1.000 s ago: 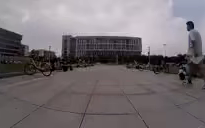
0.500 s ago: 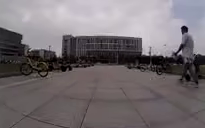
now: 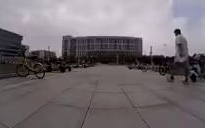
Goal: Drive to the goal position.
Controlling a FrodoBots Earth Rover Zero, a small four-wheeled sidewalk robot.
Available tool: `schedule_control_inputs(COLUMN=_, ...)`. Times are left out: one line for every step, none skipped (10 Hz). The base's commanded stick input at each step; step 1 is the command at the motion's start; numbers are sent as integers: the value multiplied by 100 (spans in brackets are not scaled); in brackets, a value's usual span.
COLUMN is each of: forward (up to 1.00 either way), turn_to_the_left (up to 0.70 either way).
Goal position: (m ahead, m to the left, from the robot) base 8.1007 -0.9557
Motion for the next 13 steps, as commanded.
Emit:
schedule_control_inputs(forward=70, turn_to_the_left=0)
schedule_control_inputs(forward=70, turn_to_the_left=0)
schedule_control_inputs(forward=70, turn_to_the_left=0)
schedule_control_inputs(forward=70, turn_to_the_left=0)
schedule_control_inputs(forward=70, turn_to_the_left=0)
schedule_control_inputs(forward=70, turn_to_the_left=0)
schedule_control_inputs(forward=70, turn_to_the_left=0)
schedule_control_inputs(forward=70, turn_to_the_left=0)
schedule_control_inputs(forward=70, turn_to_the_left=0)
schedule_control_inputs(forward=70, turn_to_the_left=0)
schedule_control_inputs(forward=70, turn_to_the_left=0)
schedule_control_inputs(forward=70, turn_to_the_left=0)
schedule_control_inputs(forward=70, turn_to_the_left=0)
